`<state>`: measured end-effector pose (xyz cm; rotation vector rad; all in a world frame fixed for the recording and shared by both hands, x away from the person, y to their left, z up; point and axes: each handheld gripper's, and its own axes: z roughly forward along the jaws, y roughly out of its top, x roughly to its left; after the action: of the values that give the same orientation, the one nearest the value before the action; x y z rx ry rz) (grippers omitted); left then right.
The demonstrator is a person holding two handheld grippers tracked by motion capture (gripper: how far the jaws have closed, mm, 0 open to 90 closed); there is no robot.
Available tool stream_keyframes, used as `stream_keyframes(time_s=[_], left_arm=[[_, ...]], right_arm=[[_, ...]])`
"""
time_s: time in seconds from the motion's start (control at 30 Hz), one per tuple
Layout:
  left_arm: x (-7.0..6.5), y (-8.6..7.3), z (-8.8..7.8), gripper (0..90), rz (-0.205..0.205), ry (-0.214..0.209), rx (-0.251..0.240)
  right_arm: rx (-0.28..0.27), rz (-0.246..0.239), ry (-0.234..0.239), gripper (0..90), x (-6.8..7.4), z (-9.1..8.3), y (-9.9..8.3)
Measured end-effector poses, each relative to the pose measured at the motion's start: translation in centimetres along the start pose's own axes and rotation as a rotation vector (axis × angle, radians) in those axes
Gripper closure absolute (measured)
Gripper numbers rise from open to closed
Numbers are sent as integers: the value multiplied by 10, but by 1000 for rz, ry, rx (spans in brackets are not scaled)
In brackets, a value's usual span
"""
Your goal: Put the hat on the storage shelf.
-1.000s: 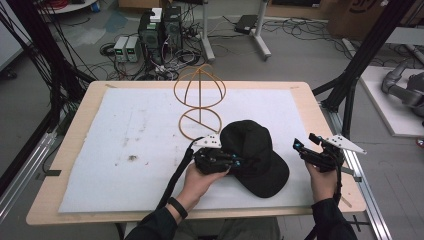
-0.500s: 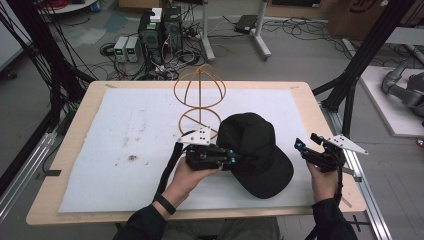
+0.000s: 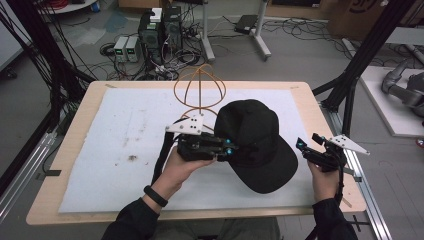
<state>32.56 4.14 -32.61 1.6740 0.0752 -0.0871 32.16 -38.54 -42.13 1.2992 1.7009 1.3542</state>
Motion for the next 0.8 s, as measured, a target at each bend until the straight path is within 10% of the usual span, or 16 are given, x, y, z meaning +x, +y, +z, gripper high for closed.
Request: stream_keyframes(time_s=[0.43, 0.8], left_arm=[[2, 45, -33, 876, 77, 55, -85], [16, 74, -69, 876, 123, 210, -107]], right_arm=[[1, 7, -2, 295, 0, 0, 0], [4, 4, 2, 295, 1, 1, 0]])
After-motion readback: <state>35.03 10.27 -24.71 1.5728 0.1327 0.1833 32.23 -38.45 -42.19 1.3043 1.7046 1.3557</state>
